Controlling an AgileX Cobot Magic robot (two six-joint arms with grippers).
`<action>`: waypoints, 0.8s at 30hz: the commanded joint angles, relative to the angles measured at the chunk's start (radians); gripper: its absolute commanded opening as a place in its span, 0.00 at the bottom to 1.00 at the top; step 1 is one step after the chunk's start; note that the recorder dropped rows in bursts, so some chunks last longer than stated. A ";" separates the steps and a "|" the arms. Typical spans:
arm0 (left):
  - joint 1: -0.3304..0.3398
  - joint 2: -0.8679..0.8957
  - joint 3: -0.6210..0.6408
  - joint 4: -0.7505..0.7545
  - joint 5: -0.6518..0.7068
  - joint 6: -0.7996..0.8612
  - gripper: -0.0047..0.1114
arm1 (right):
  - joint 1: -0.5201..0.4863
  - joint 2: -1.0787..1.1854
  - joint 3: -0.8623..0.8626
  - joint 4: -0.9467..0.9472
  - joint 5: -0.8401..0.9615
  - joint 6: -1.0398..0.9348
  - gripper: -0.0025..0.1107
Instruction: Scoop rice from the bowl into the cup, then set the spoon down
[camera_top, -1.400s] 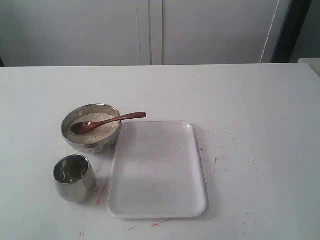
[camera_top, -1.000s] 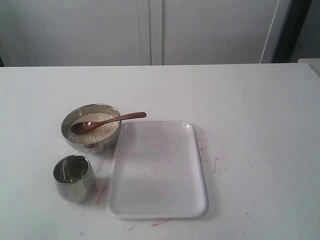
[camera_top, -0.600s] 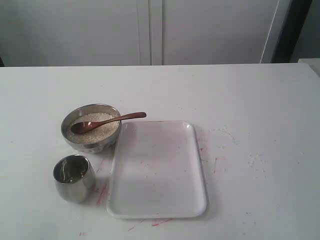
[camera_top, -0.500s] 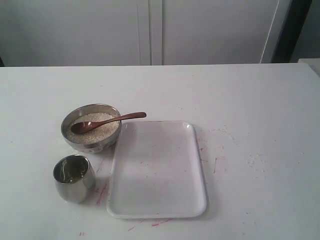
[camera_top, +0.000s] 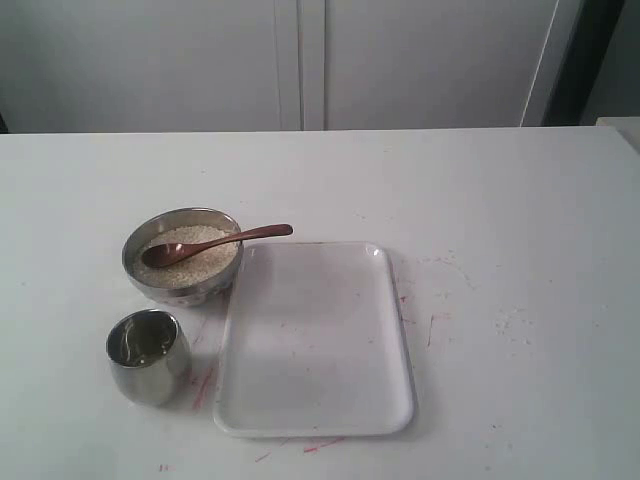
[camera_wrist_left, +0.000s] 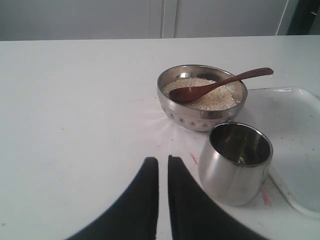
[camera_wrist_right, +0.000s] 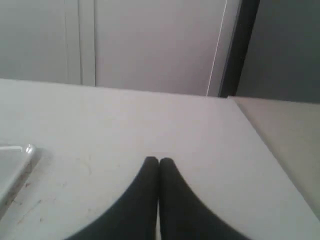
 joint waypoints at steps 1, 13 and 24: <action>0.004 0.001 -0.007 -0.007 -0.003 -0.002 0.16 | -0.004 -0.003 0.005 -0.001 -0.213 0.007 0.02; 0.004 0.001 -0.007 -0.007 -0.003 -0.002 0.16 | -0.004 -0.003 0.005 0.028 -0.702 0.014 0.02; 0.004 0.001 -0.007 -0.007 -0.003 -0.002 0.16 | -0.004 -0.003 0.005 0.028 -1.047 0.237 0.02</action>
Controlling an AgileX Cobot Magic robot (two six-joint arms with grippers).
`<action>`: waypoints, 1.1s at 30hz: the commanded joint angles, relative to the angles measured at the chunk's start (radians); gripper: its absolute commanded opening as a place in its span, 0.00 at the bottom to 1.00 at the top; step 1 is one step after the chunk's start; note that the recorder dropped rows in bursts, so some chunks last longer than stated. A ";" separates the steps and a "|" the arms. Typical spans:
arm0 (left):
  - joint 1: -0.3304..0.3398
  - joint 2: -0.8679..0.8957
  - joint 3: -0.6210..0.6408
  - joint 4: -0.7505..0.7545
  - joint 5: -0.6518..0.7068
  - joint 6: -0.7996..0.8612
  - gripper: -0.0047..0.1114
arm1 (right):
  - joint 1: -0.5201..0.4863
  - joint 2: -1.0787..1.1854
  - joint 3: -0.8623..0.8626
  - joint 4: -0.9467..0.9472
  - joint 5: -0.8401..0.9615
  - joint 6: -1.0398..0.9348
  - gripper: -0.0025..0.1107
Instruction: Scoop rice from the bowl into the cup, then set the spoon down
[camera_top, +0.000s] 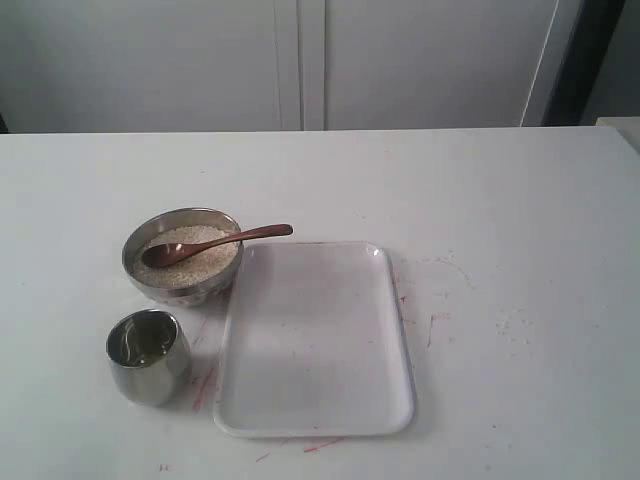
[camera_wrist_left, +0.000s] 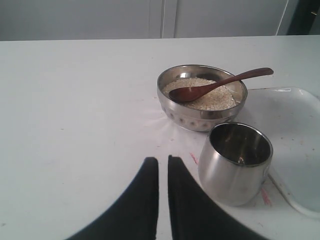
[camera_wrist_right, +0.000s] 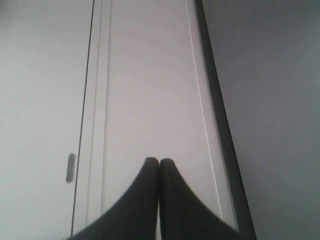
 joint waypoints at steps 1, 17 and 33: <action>0.004 0.001 -0.007 -0.007 -0.003 -0.002 0.16 | -0.004 -0.001 -0.003 0.005 -0.121 0.110 0.02; 0.004 0.001 -0.007 -0.007 -0.003 -0.002 0.16 | -0.004 0.058 -0.352 0.167 -0.052 0.118 0.02; 0.004 0.001 -0.007 -0.007 -0.003 -0.002 0.16 | -0.004 0.283 -0.770 0.183 0.335 0.127 0.02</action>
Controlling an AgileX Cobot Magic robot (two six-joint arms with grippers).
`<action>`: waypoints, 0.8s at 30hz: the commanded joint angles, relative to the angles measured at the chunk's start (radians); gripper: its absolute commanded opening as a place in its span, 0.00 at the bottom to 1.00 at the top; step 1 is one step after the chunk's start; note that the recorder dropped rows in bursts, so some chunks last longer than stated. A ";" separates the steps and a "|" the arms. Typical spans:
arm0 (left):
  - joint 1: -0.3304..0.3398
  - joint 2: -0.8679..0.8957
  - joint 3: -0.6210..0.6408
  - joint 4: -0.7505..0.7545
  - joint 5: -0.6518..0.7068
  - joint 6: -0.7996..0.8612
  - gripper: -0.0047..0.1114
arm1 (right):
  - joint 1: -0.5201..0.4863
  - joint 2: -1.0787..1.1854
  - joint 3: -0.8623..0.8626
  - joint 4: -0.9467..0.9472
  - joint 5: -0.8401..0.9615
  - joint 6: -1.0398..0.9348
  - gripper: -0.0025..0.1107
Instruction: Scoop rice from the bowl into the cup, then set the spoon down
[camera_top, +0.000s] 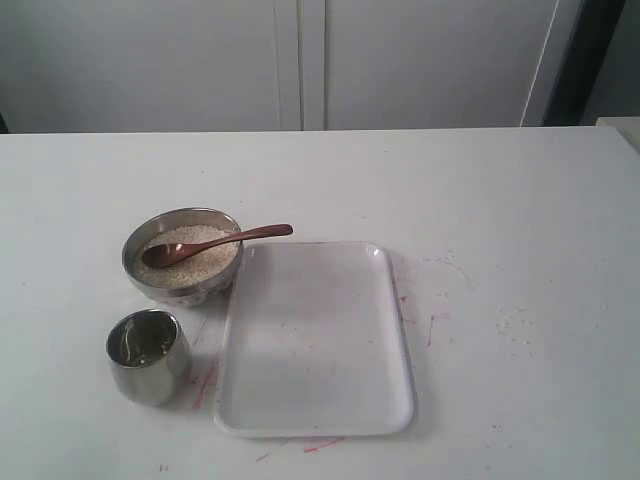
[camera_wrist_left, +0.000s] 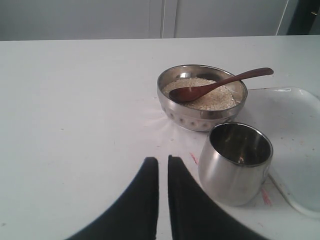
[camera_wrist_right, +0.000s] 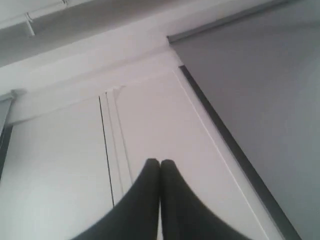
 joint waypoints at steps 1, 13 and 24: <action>0.004 0.001 -0.007 -0.007 -0.003 -0.002 0.16 | -0.004 0.082 -0.135 0.003 0.200 0.008 0.02; 0.004 0.001 -0.007 -0.007 -0.003 -0.002 0.16 | 0.056 0.327 -0.432 0.003 0.601 0.035 0.02; 0.004 0.001 -0.007 -0.007 -0.003 -0.002 0.16 | 0.185 0.581 -0.539 0.005 0.953 0.014 0.02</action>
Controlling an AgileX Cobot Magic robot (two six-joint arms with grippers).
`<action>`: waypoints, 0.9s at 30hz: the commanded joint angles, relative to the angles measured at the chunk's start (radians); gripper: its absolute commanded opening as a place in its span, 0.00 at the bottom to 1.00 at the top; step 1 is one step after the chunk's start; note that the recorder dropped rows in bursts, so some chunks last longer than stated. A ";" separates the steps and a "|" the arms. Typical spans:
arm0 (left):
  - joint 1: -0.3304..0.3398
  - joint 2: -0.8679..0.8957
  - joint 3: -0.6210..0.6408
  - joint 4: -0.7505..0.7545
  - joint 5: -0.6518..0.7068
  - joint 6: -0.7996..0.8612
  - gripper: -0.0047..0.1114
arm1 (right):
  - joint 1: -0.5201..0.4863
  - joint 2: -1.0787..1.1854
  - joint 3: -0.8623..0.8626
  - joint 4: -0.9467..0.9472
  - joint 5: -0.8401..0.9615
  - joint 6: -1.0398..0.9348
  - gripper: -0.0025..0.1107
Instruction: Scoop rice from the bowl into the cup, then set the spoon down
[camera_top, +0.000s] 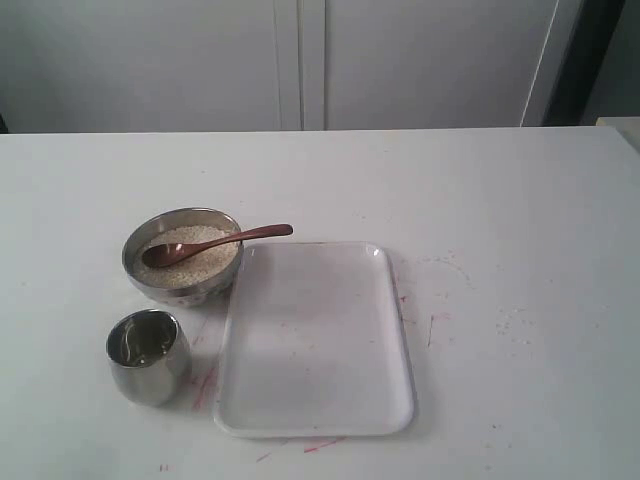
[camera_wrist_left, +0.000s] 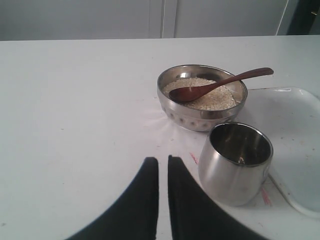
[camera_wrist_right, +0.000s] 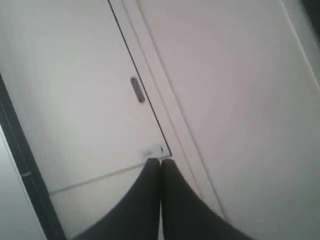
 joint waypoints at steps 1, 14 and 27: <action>0.004 0.001 -0.007 -0.007 -0.003 -0.002 0.16 | 0.059 0.115 -0.019 0.001 0.132 -0.015 0.02; 0.004 0.001 -0.007 -0.007 -0.003 -0.002 0.16 | 0.263 0.432 -0.020 0.379 0.242 -0.728 0.02; 0.004 0.001 -0.007 -0.007 -0.003 -0.002 0.16 | 0.431 0.608 -0.020 0.442 0.248 -0.818 0.02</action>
